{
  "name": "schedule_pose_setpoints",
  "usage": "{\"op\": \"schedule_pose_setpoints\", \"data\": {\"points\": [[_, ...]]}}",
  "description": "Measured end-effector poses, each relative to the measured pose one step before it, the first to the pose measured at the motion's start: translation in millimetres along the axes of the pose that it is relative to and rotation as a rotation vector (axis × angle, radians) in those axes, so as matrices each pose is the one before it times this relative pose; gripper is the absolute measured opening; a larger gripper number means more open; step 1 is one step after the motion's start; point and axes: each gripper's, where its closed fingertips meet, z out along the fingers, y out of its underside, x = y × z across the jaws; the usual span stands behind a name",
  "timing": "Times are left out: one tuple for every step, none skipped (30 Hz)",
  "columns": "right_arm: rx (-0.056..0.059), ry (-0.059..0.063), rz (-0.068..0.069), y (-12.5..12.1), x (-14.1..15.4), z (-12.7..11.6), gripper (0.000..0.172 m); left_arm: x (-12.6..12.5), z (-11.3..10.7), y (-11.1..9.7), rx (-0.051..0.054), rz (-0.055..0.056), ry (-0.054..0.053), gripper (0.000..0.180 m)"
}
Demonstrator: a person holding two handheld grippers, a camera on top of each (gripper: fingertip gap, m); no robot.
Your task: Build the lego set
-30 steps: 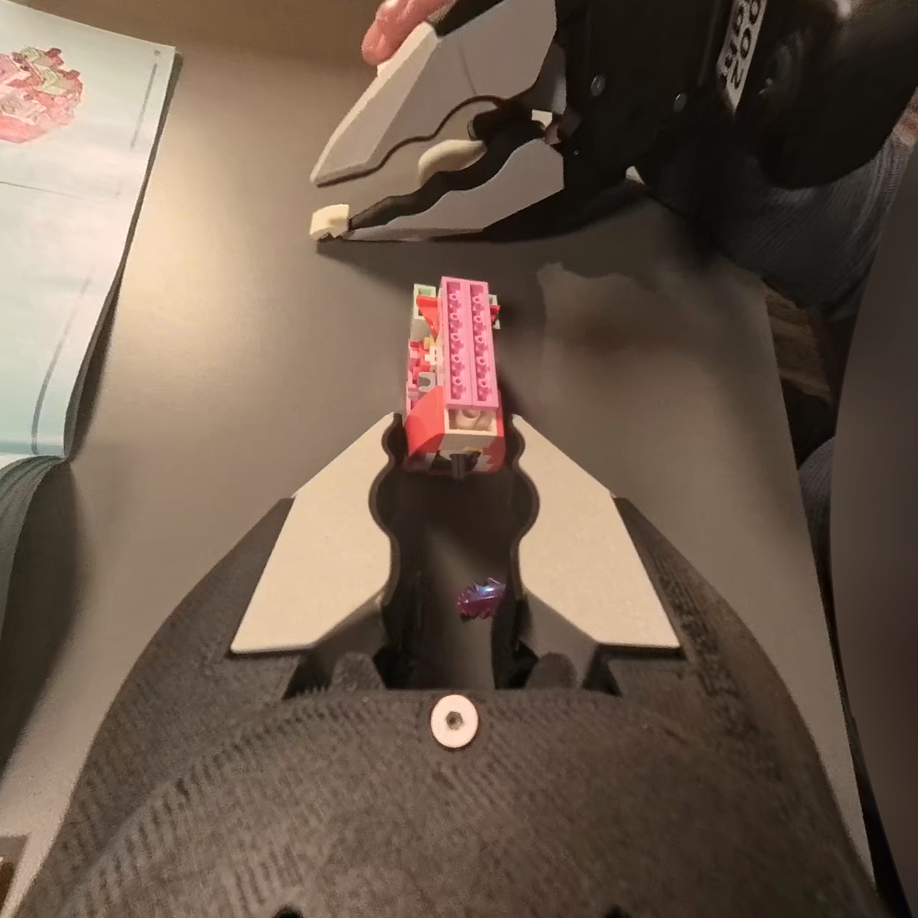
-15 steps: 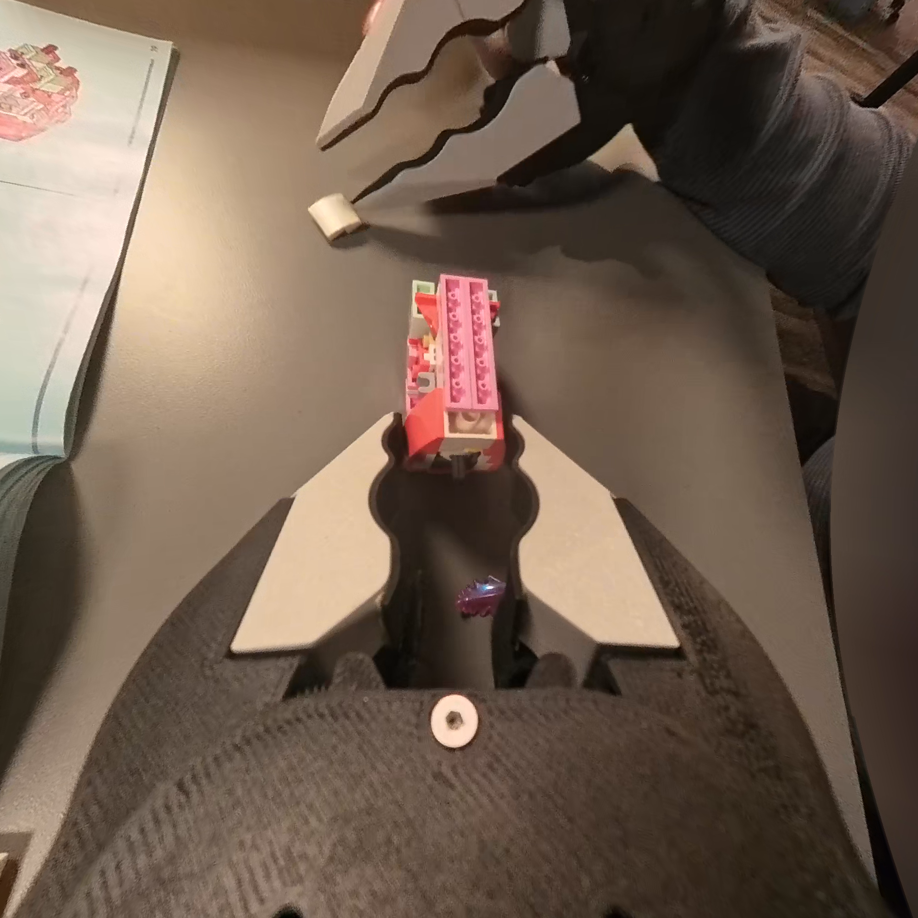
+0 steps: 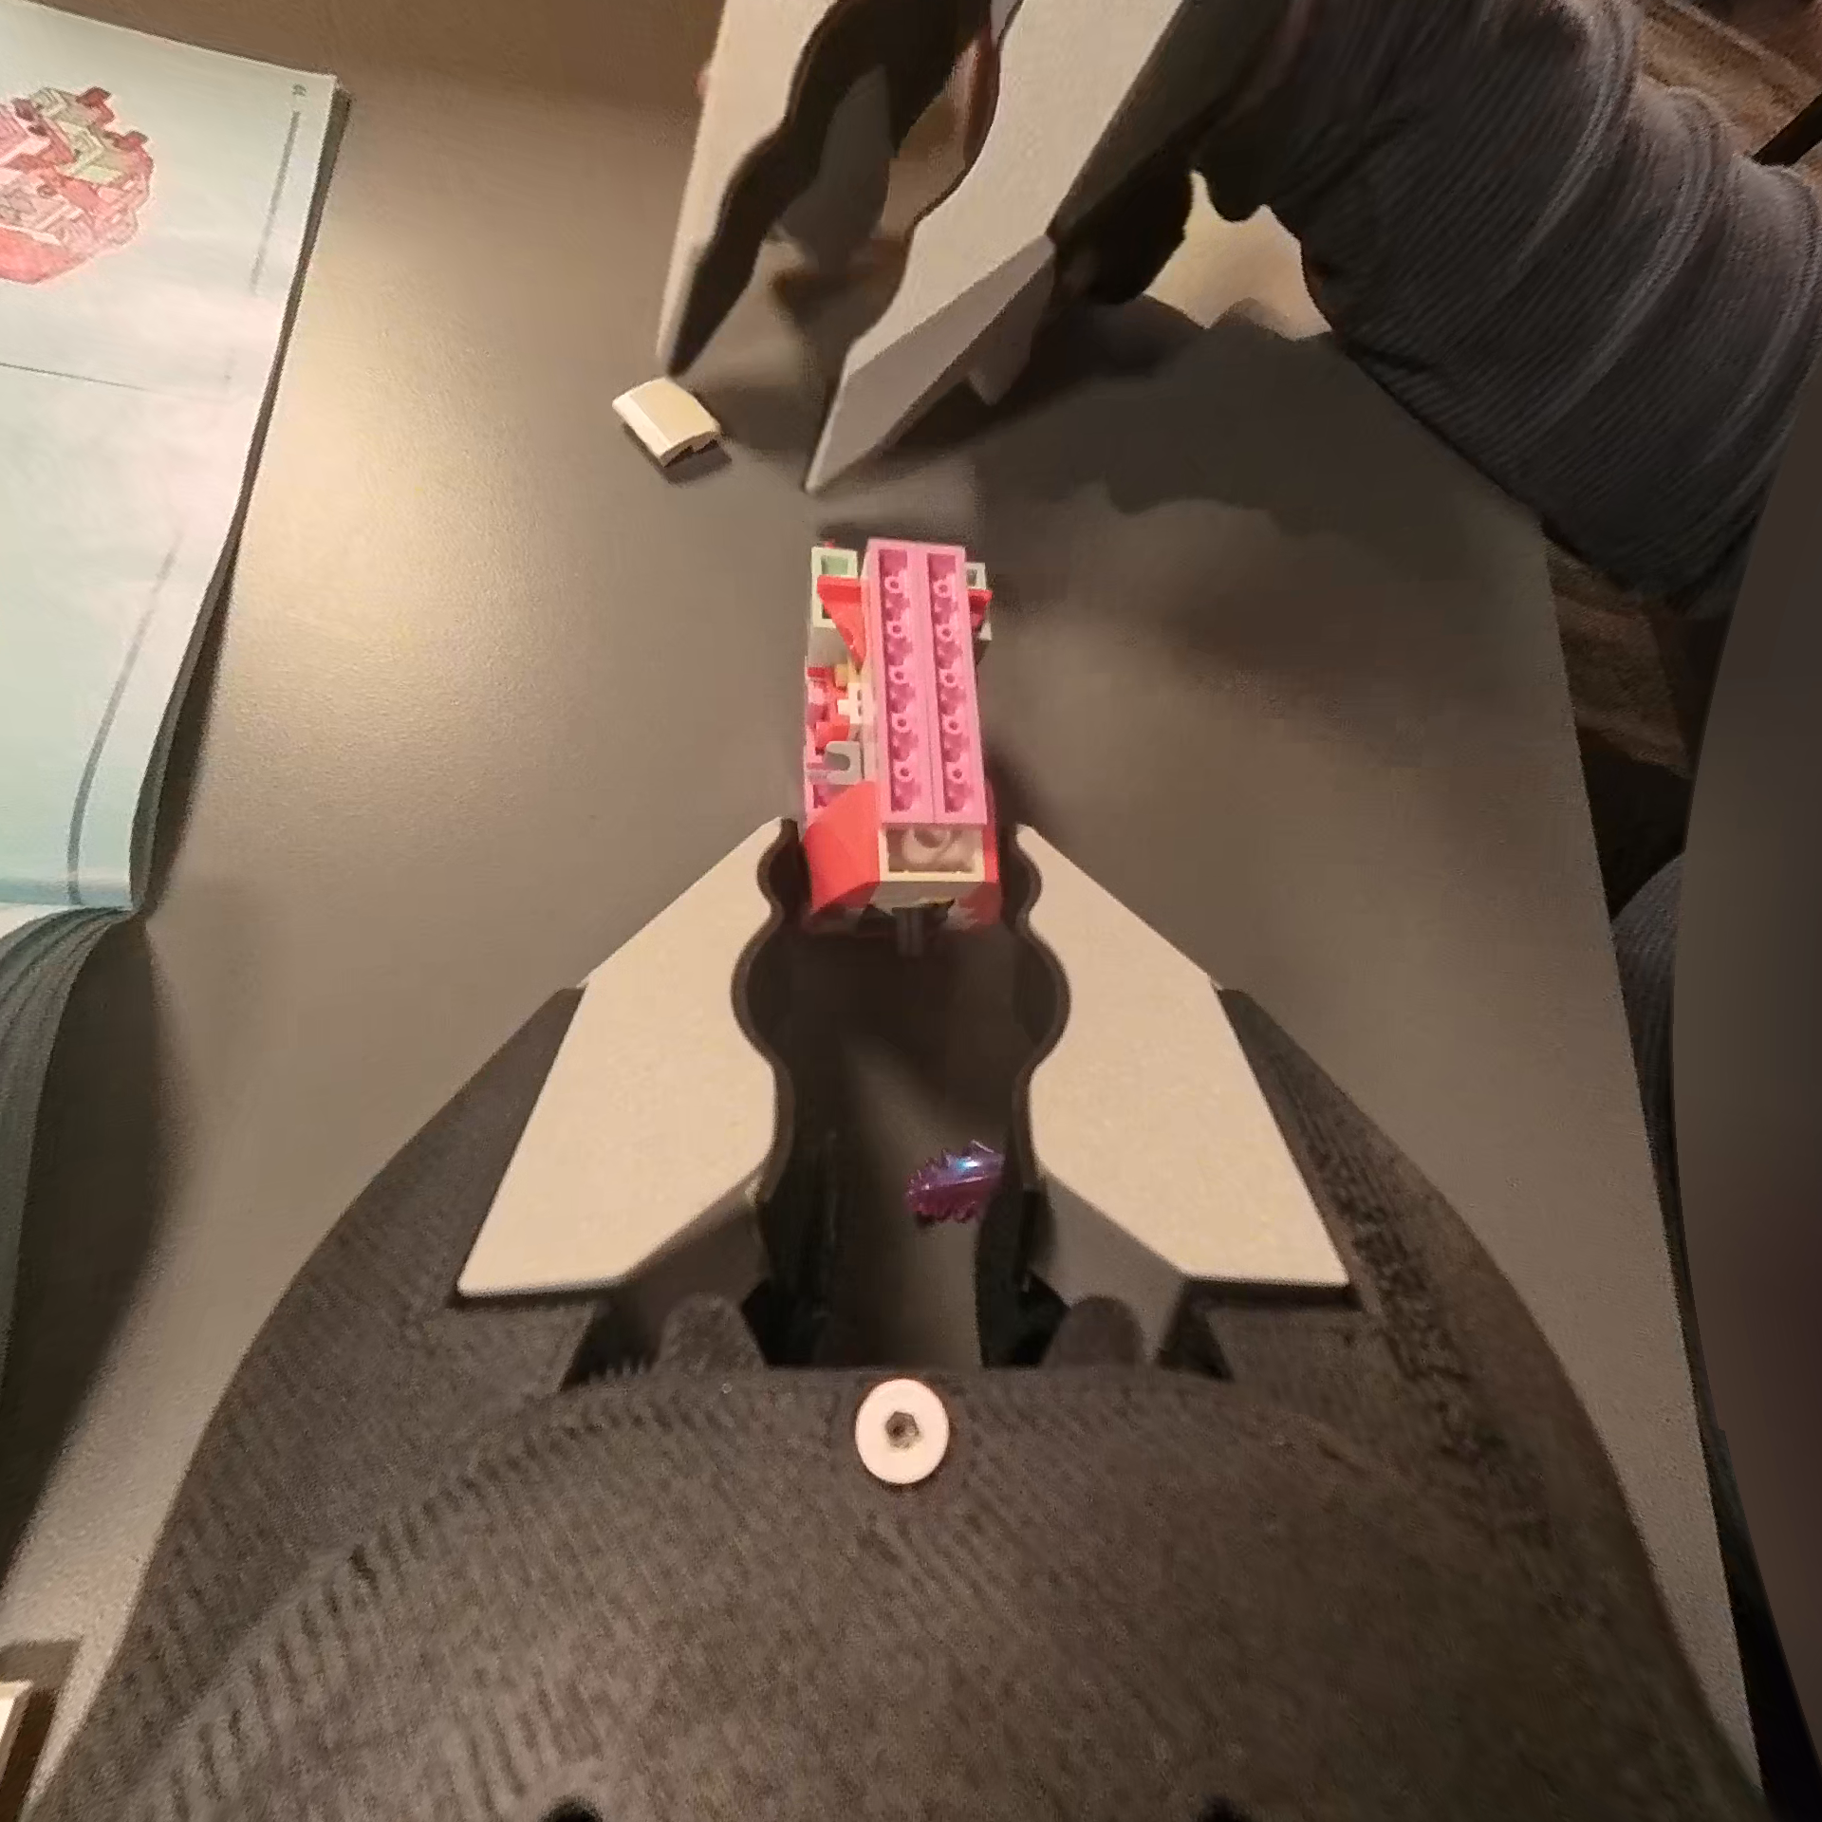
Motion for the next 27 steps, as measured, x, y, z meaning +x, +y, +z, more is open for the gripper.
{"op": "schedule_pose_setpoints", "data": {"points": [[0.0006,-0.0457,0.0331,-0.57,-6.09,1.13,0.037,-0.04,-0.02,-0.07,-0.0002,0.001,-0.0005,0.04],[0.0133,-0.0424,0.0206,-2.37,-6.44,0.63,0.036,0.04,0.0,0.06,-0.0002,0.0008,-0.0003,0.04],[0.0099,-0.0454,0.008,-1.81,-7.53,0.56,0.035,-0.04,0.0,-0.01,0.0001,0.0004,-0.0001,0.04],[0.0118,-0.028,-0.0049,-2.26,-5.26,0.28,0.033,0.05,0.07,-0.03,0.0001,0.0001,-0.0001,0.04],[0.0208,-0.0018,-0.0143,-3.62,-1.14,-0.47,0.032,-0.03,-0.06,0.09,-0.0002,0.0006,-0.0004,0.04],[0.0249,0.0149,-0.0147,-4.1,1.86,-1.27,0.03,0.03,0.02,0.12,-0.0008,0.0017,-0.0004,0.04],[0.0197,0.0279,-0.0114,-3.17,4.64,-1.56,0.03,0.07,-0.06,0.07,-0.0009,0.0013,-0.0005,0.04],[0.0086,0.0355,-0.0118,-1.34,6.11,-1.22,0.03,0.03,0.11,0.06,-0.001,0.0015,-0.0007,0.04],[0.0052,0.0304,-0.017,-1.1,5.04,-0.65,0.032,0.13,-0.05,0.06,-0.0009,0.0015,0.0,0.04],[0.0063,0.0212,-0.0218,-1.56,3.24,-0.07,0.032,0.22,0.13,0.02,-0.0007,0.0014,0.0007,0.04],[-0.0009,0.0115,-0.0319,-0.86,1.73,1.02,0.034,0.24,0.09,0.02,-0.0005,0.0016,0.0014,0.04],[-0.0116,-0.0063,-0.04,0.43,-0.18,2.36,0.036,0.68,0.15,0.07,-0.0013,0.0015,0.0034,0.04],[-0.0144,-0.0321,-0.0354,0.54,-2.69,3.45,0.038,0.38,0.08,0.11,-0.0022,0.0026,0.0012,0.04],[-0.0106,-0.0436,-0.0161,-0.28,-3.35,3.84,0.042,0.61,0.02,0.24,-0.0034,0.0047,0.0012,0.04],[-0.0123,-0.0397,-0.0026,0.04,-2.49,3.59,0.046,0.61,0.1,0.24,-0.0025,0.0058,0.0015,0.04],[-0.0149,-0.0374,-0.0013,0.8,-2.41,2.96,0.048,0.16,0.1,0.18,0.0,0.0041,0.0004,0.04],[-0.0135,-0.0248,-0.0037,0.94,-0.65,2.24,0.051,0.1,0.07,0.02,0.0008,0.0015,0.0012,0.04],[-0.0092,-0.016,-0.0077,0.41,0.64,1.65,0.052,0.37,-0.03,-0.01,0.0009,0.0012,0.0023,0.04],[-0.0066,-0.0084,-0.0074,0.22,2.07,0.98,0.053,0.27,0.1,0.13,0.001,0.0028,0.0028,0.04],[-0.0097,-0.0076,0.0027,0.98,2.4,0.9,0.053,0.27,0.08,-0.03,0.0016,0.0019,0.0021,0.04],[-0.0108,-0.011,0.0134,1.62,1.47,0.53,0.054,0.2,0.1,0.0,0.0005,0.001,0.0021,0.04],[-0.0061,-0.0104,0.0141,1.13,0.33,-0.03,0.054,0.31,-0.04,0.27,-0.0012,0.005,0.0018,0.04],[-0.0047,-0.0032,0.004,1.37,-0.2,-0.72,0.053,0.38,-0.07,0.49,-0.0022,0.007,0.0003,0.04],[-0.0082,0.0026,-0.0021,2.47,-0.4,-1.2,0.053,0.25,-0.01,0.31,-0.0011,0.0054,-0.0004,0.04],[-0.0038,0.0036,-0.0033,2.31,-0.45,-2.09,0.049,0.09,-0.05,0.13,-0.0003,0.0023,0.0004,0.04],[-0.0007,0.0022,0.0004,2.21,-0.2,-2.57,0.045,0.13,-0.05,0.07,-0.0001,0.0006,0.0007,0.04],[0.0015,-0.0012,0.0044,1.81,-0.27,-2.71,0.042,0.03,-0.08,-0.03,0.0006,-0.0001,0.0012,0.04]]}}
